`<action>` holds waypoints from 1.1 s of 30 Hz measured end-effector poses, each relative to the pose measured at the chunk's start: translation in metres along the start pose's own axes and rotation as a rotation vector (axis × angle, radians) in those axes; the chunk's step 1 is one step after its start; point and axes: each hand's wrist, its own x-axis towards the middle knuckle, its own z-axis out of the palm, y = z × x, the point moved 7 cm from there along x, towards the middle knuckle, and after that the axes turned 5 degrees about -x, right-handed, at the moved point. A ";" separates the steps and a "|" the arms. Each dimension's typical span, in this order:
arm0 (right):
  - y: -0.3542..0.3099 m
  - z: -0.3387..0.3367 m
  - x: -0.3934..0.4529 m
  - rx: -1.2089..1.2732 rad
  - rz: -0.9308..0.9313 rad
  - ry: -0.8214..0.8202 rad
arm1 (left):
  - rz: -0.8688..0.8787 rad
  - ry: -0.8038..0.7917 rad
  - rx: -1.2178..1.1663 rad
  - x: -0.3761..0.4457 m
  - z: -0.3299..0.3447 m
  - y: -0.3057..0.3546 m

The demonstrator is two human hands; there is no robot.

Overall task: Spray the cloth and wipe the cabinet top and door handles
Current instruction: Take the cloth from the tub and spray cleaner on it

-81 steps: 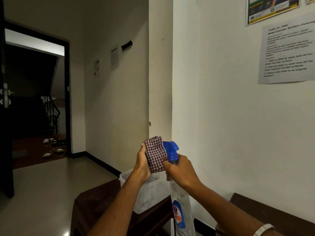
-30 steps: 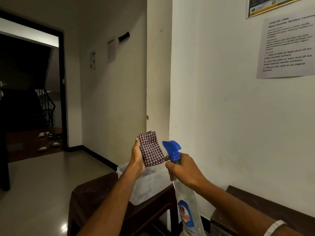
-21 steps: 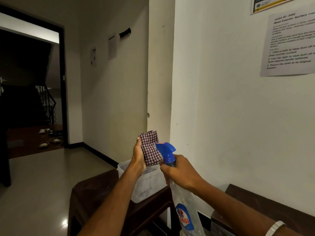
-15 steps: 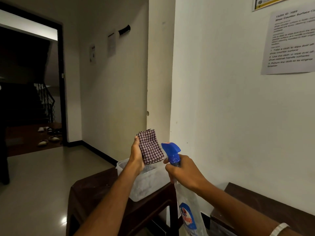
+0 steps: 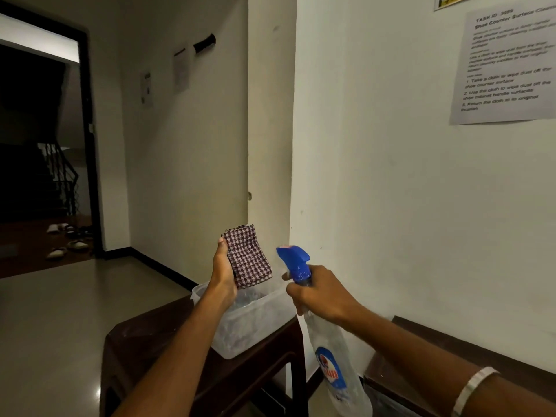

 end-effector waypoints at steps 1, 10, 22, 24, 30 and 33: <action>-0.006 -0.005 0.006 0.003 -0.016 0.010 | 0.003 0.007 0.003 0.001 -0.001 0.000; -0.074 -0.067 0.078 0.151 -0.202 0.208 | 0.011 0.084 0.081 0.011 -0.020 -0.001; -0.081 -0.046 0.164 0.235 -0.288 0.206 | -0.019 0.214 0.123 0.022 -0.042 -0.011; -0.072 -0.032 0.173 0.241 -0.276 0.178 | -0.018 0.233 0.139 0.025 -0.046 -0.014; -0.025 0.018 0.191 0.111 -0.118 -0.072 | -0.023 0.244 0.158 0.029 -0.049 -0.016; -0.006 0.035 0.189 0.081 -0.080 -0.149 | -0.025 0.233 0.168 0.031 -0.050 -0.017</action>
